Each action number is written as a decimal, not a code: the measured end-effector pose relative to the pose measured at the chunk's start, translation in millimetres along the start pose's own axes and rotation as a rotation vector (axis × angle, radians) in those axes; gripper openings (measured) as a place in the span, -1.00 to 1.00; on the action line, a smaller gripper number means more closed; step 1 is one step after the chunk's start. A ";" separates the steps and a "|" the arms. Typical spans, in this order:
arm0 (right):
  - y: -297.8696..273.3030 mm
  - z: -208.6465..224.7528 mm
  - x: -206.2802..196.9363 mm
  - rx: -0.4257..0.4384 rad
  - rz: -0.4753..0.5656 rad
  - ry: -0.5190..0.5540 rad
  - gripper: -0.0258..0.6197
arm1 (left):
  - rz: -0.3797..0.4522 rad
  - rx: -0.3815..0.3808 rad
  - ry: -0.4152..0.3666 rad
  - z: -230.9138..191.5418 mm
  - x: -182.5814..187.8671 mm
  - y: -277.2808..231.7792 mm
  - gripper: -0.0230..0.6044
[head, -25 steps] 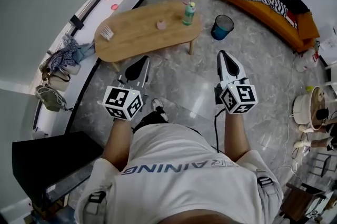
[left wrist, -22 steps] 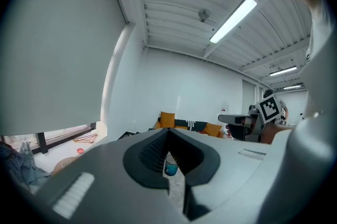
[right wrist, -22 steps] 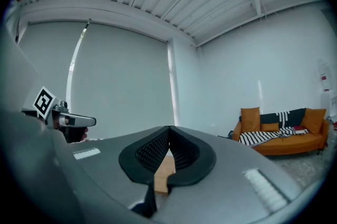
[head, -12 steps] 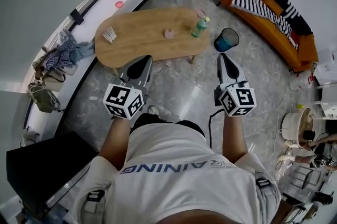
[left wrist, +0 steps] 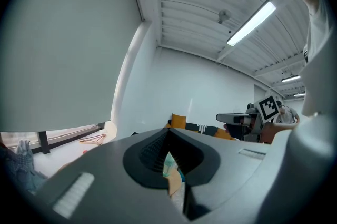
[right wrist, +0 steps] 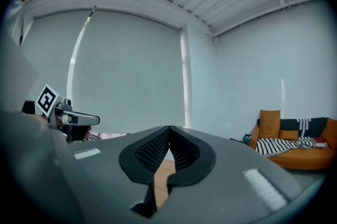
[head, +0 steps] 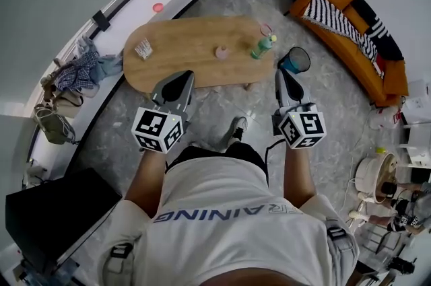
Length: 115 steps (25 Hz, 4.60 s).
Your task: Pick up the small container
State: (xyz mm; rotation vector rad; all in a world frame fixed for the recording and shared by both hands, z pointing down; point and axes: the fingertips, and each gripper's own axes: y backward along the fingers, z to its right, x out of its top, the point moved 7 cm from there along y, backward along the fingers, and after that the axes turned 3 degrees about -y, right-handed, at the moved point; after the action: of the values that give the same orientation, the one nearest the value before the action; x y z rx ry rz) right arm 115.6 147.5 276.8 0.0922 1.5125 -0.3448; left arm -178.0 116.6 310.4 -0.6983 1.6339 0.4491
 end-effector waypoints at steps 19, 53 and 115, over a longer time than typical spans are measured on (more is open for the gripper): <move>-182.7 201.1 6.0 0.224 -0.059 -0.072 -0.87 | -0.078 0.261 -0.023 0.1 17.4 -196.4 -0.92; -261.3 155.8 -24.2 0.237 -0.195 -0.079 -0.60 | -0.138 0.241 0.019 -88.7 11.0 -217.2 -0.92; -427.2 137.4 -476.0 0.300 -0.662 -0.012 0.75 | -0.381 0.277 0.130 -170.0 -242.9 -277.6 -0.92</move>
State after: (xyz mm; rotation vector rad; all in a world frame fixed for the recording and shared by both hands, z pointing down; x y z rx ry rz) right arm 118.9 -216.3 820.4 -0.1807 1.4393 -1.0980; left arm -101.4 -152.3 605.0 -0.8167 1.5966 -0.0980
